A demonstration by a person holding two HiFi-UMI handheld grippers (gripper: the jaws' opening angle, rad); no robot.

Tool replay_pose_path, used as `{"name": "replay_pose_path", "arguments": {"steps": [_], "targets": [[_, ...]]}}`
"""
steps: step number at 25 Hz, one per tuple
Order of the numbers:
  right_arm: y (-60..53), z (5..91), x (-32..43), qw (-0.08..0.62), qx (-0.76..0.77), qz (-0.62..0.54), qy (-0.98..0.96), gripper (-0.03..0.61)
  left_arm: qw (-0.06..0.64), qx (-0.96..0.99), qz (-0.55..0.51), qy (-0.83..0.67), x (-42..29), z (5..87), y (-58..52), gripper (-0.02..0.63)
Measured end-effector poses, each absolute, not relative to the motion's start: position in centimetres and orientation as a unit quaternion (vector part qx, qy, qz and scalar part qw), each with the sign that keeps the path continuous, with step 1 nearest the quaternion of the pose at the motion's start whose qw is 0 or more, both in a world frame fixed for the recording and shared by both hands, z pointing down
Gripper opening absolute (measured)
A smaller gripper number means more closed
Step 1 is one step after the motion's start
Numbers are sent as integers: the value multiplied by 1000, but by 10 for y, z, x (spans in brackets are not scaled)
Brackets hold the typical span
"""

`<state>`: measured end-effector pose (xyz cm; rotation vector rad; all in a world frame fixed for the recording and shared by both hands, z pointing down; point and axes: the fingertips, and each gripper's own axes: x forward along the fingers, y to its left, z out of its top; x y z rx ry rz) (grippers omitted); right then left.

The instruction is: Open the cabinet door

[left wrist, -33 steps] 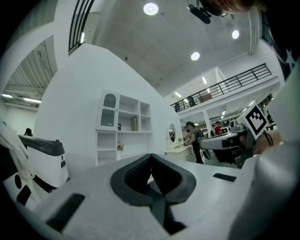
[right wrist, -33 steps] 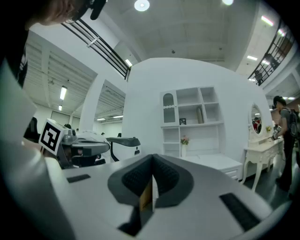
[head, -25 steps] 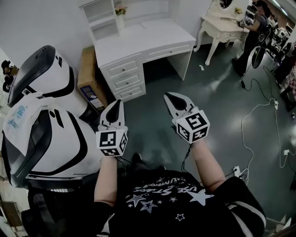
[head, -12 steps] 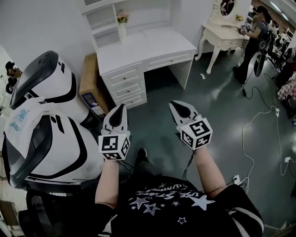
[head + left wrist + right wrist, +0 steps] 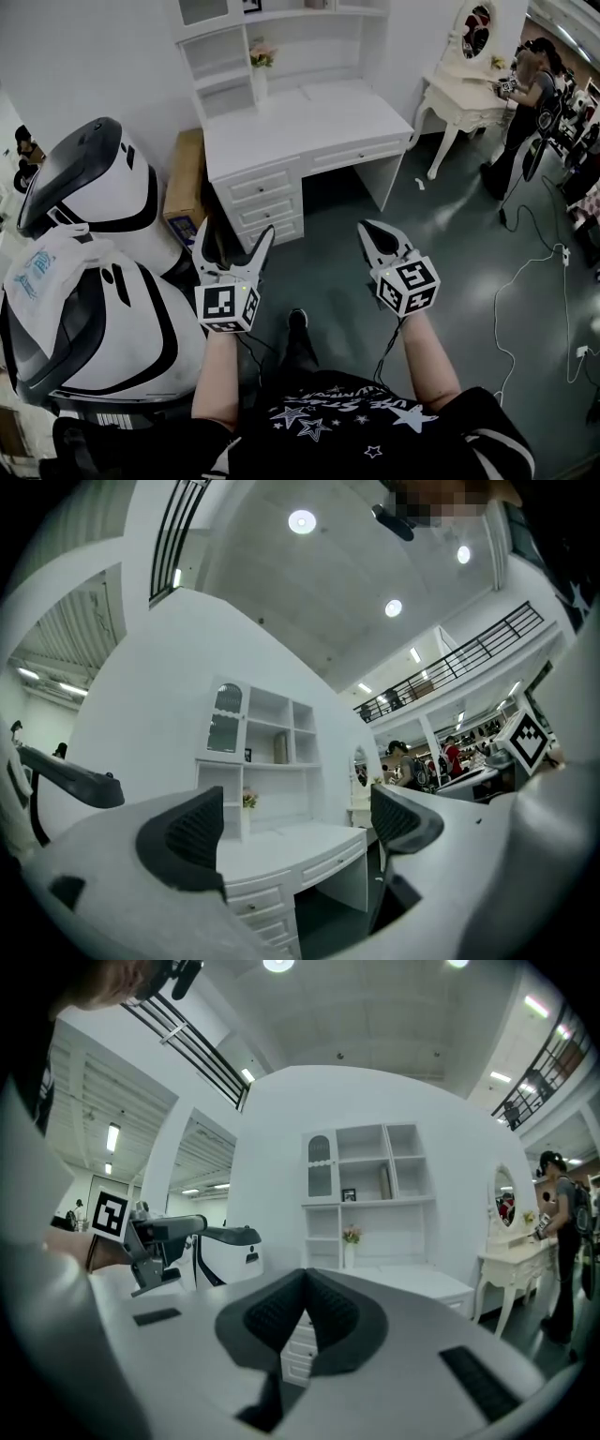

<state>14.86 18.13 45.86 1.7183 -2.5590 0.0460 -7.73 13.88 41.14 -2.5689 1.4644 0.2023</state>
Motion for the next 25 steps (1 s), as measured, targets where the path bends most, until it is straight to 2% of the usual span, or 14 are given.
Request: {"name": "replay_pose_path", "arguments": {"steps": [11, 25], "targets": [[-8, 437, 151, 34, 559, 10, -828, 6, 85, -860, 65, 500, -95, 398, -37, 483], [-216, 385, 116, 15, 551, -17, -834, 6, 112, -865, 55, 486, -119, 355, -221, 482]]}}
